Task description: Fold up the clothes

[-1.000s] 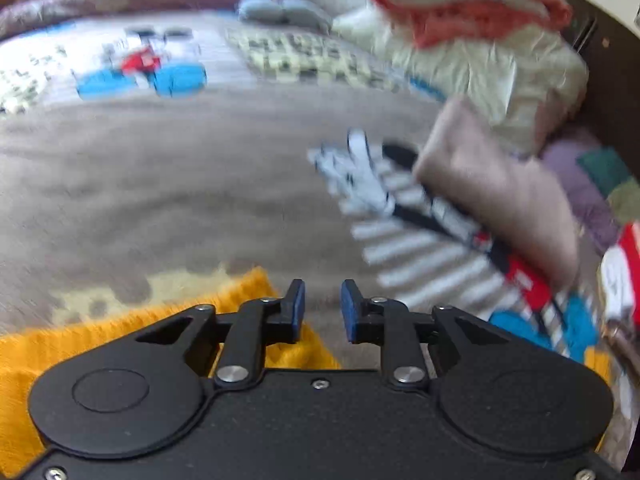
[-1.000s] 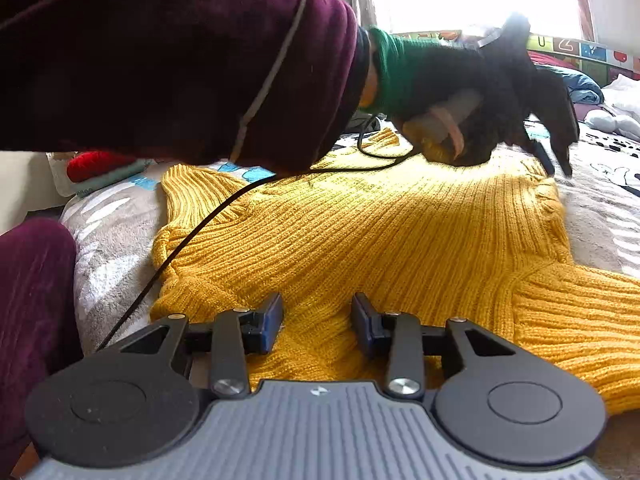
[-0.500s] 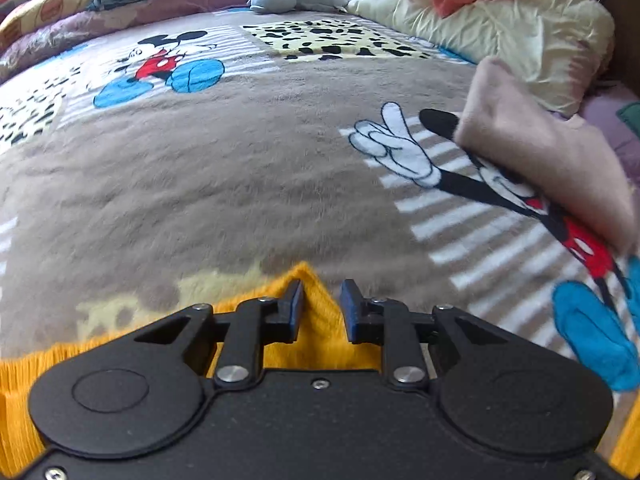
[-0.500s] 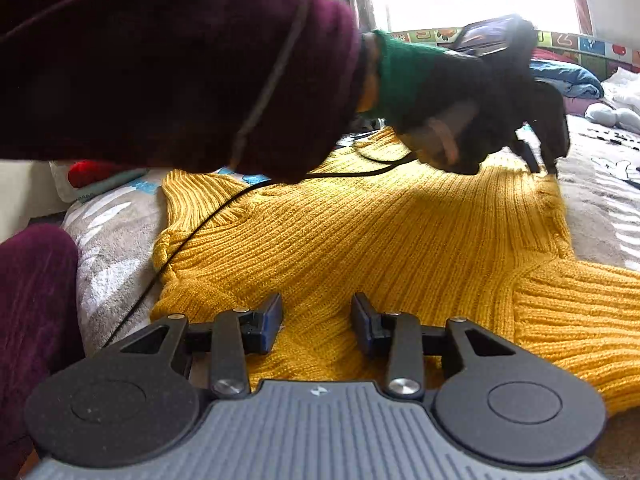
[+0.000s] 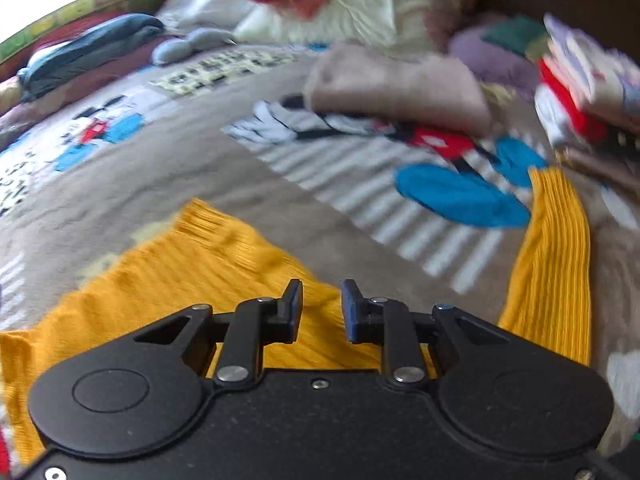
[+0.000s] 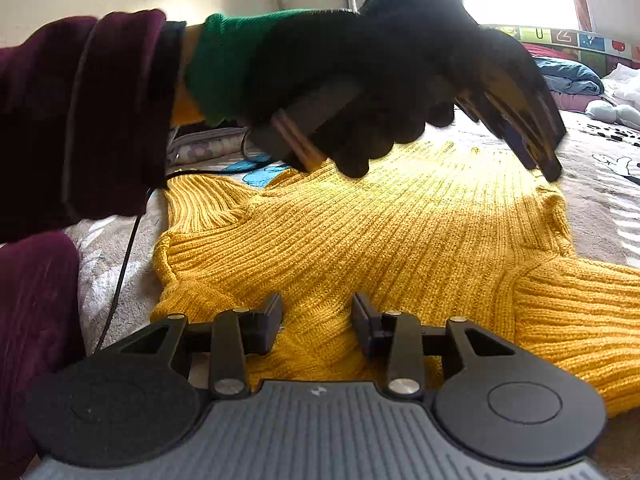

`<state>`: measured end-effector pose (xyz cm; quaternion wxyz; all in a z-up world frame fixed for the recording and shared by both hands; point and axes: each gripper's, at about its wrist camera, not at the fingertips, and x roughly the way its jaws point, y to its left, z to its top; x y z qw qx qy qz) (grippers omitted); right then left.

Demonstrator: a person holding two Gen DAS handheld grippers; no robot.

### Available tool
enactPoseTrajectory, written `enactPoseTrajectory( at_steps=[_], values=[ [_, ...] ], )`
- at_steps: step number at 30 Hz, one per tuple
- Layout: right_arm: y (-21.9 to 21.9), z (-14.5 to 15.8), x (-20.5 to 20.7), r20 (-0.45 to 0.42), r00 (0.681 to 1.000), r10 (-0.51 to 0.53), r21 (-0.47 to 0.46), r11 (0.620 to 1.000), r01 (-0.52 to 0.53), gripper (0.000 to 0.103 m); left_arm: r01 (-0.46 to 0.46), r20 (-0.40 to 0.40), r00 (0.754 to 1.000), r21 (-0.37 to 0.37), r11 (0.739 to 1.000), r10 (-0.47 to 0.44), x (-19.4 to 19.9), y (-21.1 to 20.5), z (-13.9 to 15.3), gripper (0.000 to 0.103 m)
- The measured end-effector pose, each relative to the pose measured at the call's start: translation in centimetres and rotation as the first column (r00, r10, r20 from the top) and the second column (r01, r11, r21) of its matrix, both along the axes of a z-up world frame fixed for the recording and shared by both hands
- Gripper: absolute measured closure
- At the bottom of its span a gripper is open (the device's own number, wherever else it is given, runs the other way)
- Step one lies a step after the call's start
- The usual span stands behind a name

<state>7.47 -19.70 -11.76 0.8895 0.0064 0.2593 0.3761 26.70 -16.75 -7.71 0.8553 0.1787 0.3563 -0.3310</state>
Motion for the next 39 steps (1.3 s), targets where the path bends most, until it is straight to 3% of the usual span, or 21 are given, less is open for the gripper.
enactPoseTrajectory(
  at_steps=[2, 7, 11, 14, 17, 19, 20, 21, 22, 24, 26, 27, 30, 33, 37, 39],
  values=[
    [-0.1, 0.0, 0.1, -0.002, 1.0, 0.001, 0.003, 1.0, -0.001, 0.063, 0.003, 0.001, 1.0, 0.062, 0.998, -0.003, 0.3, -1.7, -2.2, 0.083],
    [-0.3, -0.2, 0.2, -0.004, 1.0, 0.002, 0.01, 1.0, -0.002, 0.063, -0.053, 0.013, 0.999, 0.014, 0.998, 0.053, -0.3, -1.5, -1.2, 0.083],
    [-0.3, -0.2, 0.3, -0.002, 1.0, 0.001, 0.006, 1.0, -0.001, 0.063, -0.121, 0.035, 0.992, -0.052, 0.991, 0.123, -3.5, 2.8, 0.5, 0.083],
    [-0.3, -0.2, 0.3, 0.003, 1.0, -0.001, -0.002, 1.0, 0.001, 0.063, -0.226, 0.065, 0.971, -0.072, 0.972, 0.23, -5.8, 8.0, 1.4, 0.082],
    [-0.4, -0.3, 0.5, 0.004, 1.0, -0.001, -0.004, 1.0, 0.001, 0.063, -0.369, 0.074, 0.924, -0.083, 0.926, 0.375, -7.2, 14.1, 1.0, 0.082],
    [-0.4, -0.3, 0.6, 0.004, 1.0, -0.001, -0.004, 1.0, 0.001, 0.063, -0.515, 0.017, 0.857, -0.046, 0.856, 0.516, -5.9, 18.4, -0.8, 0.082],
    [-0.5, -0.3, 0.5, 0.005, 1.0, -0.002, -0.004, 1.0, 0.002, 0.063, -0.55, -0.041, 0.835, -0.081, 0.831, 0.549, -5.3, 20.5, -1.4, 0.082],
    [-0.6, -0.3, 0.5, 0.006, 1.0, -0.002, -0.005, 1.0, 0.002, 0.063, -0.559, -0.085, 0.829, -0.156, 0.814, 0.553, -5.4, 22.1, -0.9, 0.084],
    [-0.6, -0.3, 0.5, 0.007, 1.0, -0.003, -0.006, 1.0, 0.003, 0.063, -0.579, -0.078, 0.814, -0.183, 0.794, 0.576, -5.6, 22.6, -0.1, 0.085],
    [-0.8, -0.4, 0.4, 0.009, 1.0, -0.004, -0.007, 1.0, 0.004, 0.063, -0.558, -0.025, 0.822, -0.229, 0.797, 0.569, -6.1, 22.8, 1.5, 0.085],
    [-0.3, -0.6, 0.5, 0.008, 1.0, -0.003, -0.007, 1.0, 0.003, 0.063, -0.549, -0.046, 0.828, -0.275, 0.789, 0.559, -5.8, 23.1, 1.9, 0.085],
    [-0.3, -0.6, 0.5, 0.006, 1.0, -0.002, -0.004, 1.0, 0.003, 0.063, -0.543, -0.041, 0.833, -0.254, 0.801, 0.552, -5.3, 22.8, 1.6, 0.085],
    [-0.3, -0.5, 0.5, 0.004, 1.0, -0.002, 0.001, 1.0, 0.002, 0.063, -0.563, -0.03, 0.826, -0.057, 0.825, 0.562, -1.9, 21.9, -0.8, 0.084],
    [-0.3, -0.5, 0.6, 0.001, 1.0, -0.001, 0.007, 1.0, 0.001, 0.063, -0.552, 0.021, 0.831, -0.096, 0.828, 0.556, -0.7, 22.1, 0.5, 0.083],
    [-0.5, -0.6, 0.9, -0.012, 1.0, 0.003, 0.023, 1.0, -0.003, 0.063, -0.526, 0.039, 0.847, -0.091, 0.846, 0.531, 2.9, 21.2, 1.0, 0.083],
    [-0.6, -0.7, 1.0, -0.017, 1.0, 0.005, 0.031, 1.0, -0.004, 0.063, -0.537, 0.035, 0.841, -0.064, 0.841, 0.539, 5.4, 20.7, 0.2, 0.083]
  ],
)
